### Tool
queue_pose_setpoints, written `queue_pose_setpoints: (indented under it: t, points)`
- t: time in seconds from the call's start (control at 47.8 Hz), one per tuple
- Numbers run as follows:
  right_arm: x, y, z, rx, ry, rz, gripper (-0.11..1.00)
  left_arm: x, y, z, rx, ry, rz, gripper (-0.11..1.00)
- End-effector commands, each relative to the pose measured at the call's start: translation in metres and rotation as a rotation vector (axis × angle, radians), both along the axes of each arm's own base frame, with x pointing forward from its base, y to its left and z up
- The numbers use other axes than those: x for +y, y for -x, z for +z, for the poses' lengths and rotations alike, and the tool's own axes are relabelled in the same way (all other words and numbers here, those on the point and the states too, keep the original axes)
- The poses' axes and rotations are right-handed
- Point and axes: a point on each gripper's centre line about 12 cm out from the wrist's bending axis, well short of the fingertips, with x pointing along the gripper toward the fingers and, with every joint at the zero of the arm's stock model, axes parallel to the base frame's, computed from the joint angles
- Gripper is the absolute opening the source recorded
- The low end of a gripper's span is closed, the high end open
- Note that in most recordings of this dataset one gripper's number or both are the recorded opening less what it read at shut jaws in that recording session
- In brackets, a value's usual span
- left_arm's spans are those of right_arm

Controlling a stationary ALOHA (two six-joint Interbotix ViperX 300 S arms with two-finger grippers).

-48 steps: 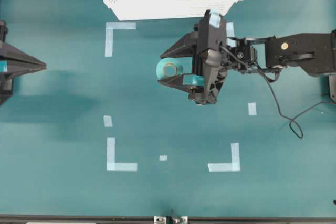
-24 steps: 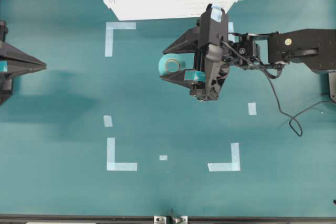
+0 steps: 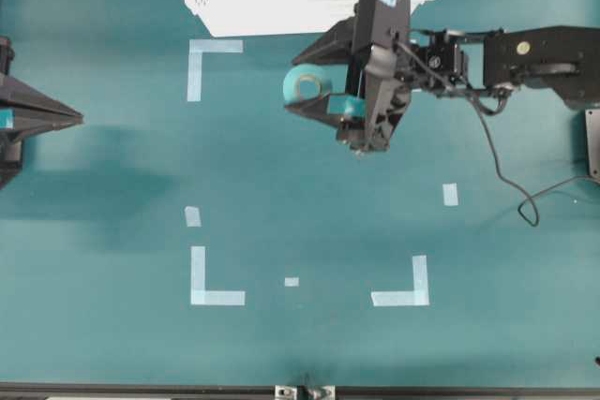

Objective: Put the tape in the middle into the white basket.
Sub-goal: 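Lift the tape roll and carry it up over the white basket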

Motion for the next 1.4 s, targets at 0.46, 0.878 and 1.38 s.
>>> queue_pose_setpoints:
  t: [0.46,0.878,1.38]
  points:
    - [-0.093,0.020,0.025,-0.040,0.083,-0.200,0.64,0.000,-0.001,0.005,-0.012,-0.001,-0.002,-0.11]
    - [-0.137,0.034,0.016,-0.039,0.089,-0.306,0.64,0.000,-0.001,0.005,-0.012,-0.001,-0.002,-0.11]
    - [-0.144,0.036,0.012,-0.038,0.073,-0.331,0.64,0.000,-0.001,0.005,-0.012,-0.001,-0.002,-0.11]
